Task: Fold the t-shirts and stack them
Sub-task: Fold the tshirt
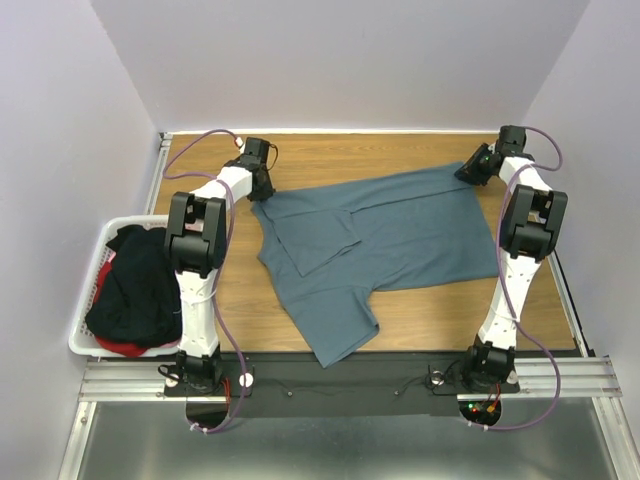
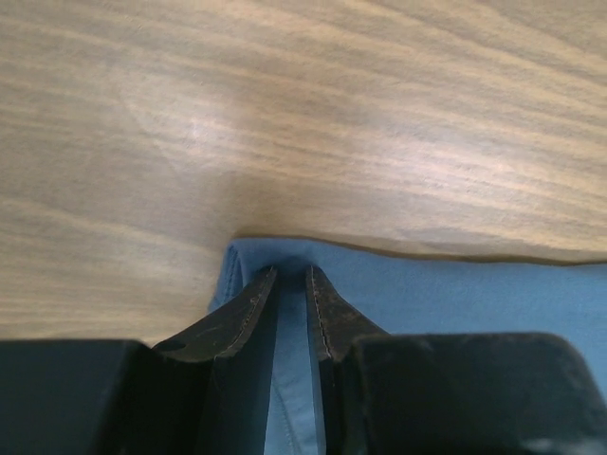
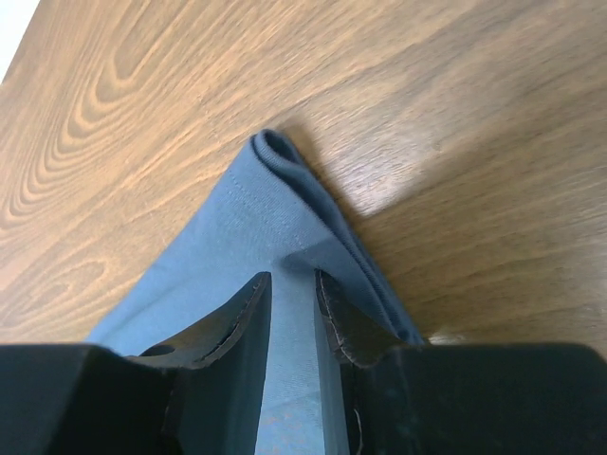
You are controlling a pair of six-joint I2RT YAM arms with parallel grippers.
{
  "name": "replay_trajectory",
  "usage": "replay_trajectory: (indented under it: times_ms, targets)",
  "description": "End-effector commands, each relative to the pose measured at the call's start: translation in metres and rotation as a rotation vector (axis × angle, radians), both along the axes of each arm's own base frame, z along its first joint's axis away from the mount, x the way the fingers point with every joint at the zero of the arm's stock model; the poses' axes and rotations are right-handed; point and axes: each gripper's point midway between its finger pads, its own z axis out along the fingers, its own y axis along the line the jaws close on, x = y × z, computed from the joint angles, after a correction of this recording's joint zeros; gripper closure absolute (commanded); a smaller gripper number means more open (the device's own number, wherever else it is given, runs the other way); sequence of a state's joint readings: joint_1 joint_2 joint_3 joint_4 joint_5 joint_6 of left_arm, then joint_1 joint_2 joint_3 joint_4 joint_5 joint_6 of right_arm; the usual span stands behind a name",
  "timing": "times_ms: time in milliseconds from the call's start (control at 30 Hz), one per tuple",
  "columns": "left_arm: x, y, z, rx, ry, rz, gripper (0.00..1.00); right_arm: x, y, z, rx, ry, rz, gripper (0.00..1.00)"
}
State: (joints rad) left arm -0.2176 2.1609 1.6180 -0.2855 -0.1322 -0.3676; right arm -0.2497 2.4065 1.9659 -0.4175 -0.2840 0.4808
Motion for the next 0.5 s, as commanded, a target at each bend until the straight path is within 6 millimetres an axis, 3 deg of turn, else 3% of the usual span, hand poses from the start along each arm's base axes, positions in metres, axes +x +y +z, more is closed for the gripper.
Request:
replay_trajectory:
  times_ms: [0,133,200,367,400,467]
  targets:
    - [-0.004,0.008,-0.020,0.021,0.068,0.012,0.71,-0.009,-0.017,-0.028,-0.017,0.063,-0.068,0.69]
    - [0.017,0.012,-0.016,0.030,0.047,0.014,0.71,-0.005,-0.018,-0.029,-0.004,0.056,-0.067,0.69]
    - [0.036,0.008,-0.001,0.022,-0.005,0.003,0.71,-0.001,-0.018,-0.025,0.002,0.042,-0.061,0.69]
    - [0.069,0.003,0.000,0.036,-0.043,-0.042,0.71,0.009,-0.013,-0.021,0.037,0.016,-0.046,0.68]
    - [0.081,-0.001,0.012,0.031,-0.080,-0.049,0.71,0.011,-0.013,-0.018,0.038,0.006,-0.041,0.68]
    - [0.089,-0.002,0.002,0.043,-0.075,-0.066,0.71,0.017,-0.011,-0.001,0.043,-0.032,-0.028,0.67]
